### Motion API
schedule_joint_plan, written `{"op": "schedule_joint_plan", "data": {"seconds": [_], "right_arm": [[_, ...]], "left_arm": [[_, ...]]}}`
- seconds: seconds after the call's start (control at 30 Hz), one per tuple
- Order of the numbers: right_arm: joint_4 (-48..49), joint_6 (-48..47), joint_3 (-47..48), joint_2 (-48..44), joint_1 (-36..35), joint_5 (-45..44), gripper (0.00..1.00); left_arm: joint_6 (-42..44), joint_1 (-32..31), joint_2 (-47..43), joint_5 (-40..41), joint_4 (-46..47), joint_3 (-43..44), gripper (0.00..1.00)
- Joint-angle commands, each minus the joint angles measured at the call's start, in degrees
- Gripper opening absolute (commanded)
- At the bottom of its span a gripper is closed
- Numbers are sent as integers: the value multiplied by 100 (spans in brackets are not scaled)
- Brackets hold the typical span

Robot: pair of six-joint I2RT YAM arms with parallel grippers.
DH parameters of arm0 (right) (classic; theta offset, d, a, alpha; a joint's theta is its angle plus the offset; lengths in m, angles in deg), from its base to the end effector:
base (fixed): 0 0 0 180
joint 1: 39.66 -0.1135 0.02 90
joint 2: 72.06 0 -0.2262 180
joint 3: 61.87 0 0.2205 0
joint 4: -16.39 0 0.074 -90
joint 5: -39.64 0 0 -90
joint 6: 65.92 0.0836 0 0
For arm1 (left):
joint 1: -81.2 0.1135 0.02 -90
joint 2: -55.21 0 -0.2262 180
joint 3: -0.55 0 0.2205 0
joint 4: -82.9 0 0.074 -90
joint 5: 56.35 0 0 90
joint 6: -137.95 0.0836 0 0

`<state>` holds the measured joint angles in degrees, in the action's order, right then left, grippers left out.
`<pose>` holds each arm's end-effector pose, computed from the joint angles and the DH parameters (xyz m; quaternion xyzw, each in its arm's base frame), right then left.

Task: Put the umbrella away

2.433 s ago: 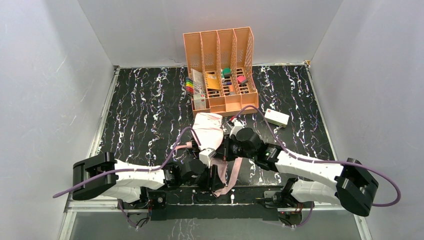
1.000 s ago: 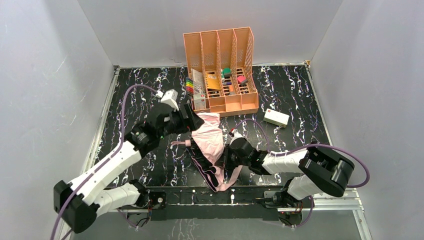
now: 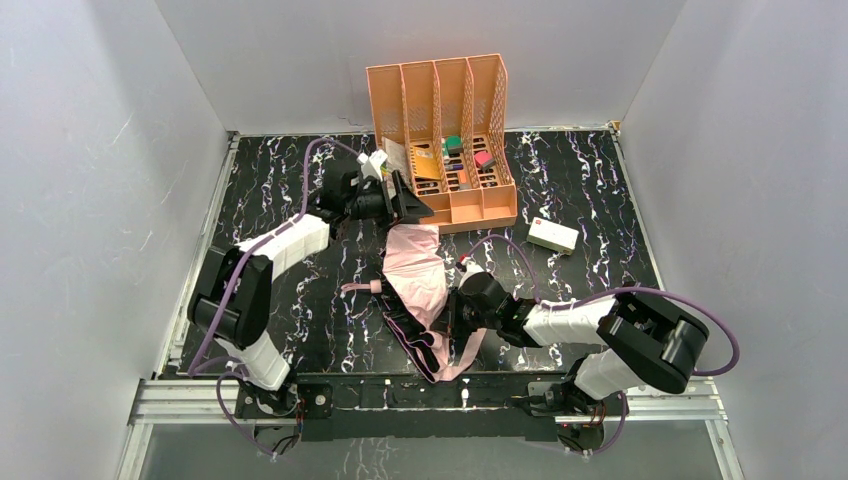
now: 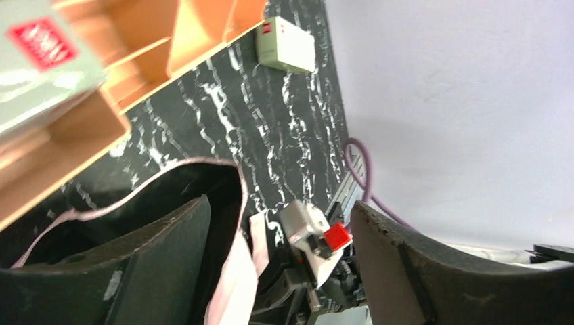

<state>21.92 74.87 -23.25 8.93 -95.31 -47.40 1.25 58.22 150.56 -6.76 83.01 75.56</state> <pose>0.1508 0.2283 0.0939 -0.0495 0.8927 0.3721 0.2493 0.3259 -0.1971 0.2145 0.0351 0.7940 -0.5392 0.2787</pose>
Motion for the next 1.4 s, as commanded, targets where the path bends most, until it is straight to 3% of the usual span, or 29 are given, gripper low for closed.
{"op": "schedule_joint_plan", "data": {"seconds": [0.0,0.37,0.53,0.77,1.0,1.37], "right_arm": [[-1061,-337,-174,275,44,-376,0],[-1025,-333,-191,286,41,-340,0],[-1012,-335,-199,294,42,-335,0],[-966,-359,-191,318,40,-331,0],[-929,-410,-130,424,41,-148,0],[-882,-382,-149,467,41,-129,0]], "left_arm": [[-53,51,134,-622,327,646,71],[15,66,44,-656,-45,1112,51],[558,79,-715,663,-1318,819,66],[506,162,-2360,2459,-2380,-153,91],[218,97,-2613,1592,-2232,-734,98],[191,-208,-2246,1261,-1928,-1146,98]]}}
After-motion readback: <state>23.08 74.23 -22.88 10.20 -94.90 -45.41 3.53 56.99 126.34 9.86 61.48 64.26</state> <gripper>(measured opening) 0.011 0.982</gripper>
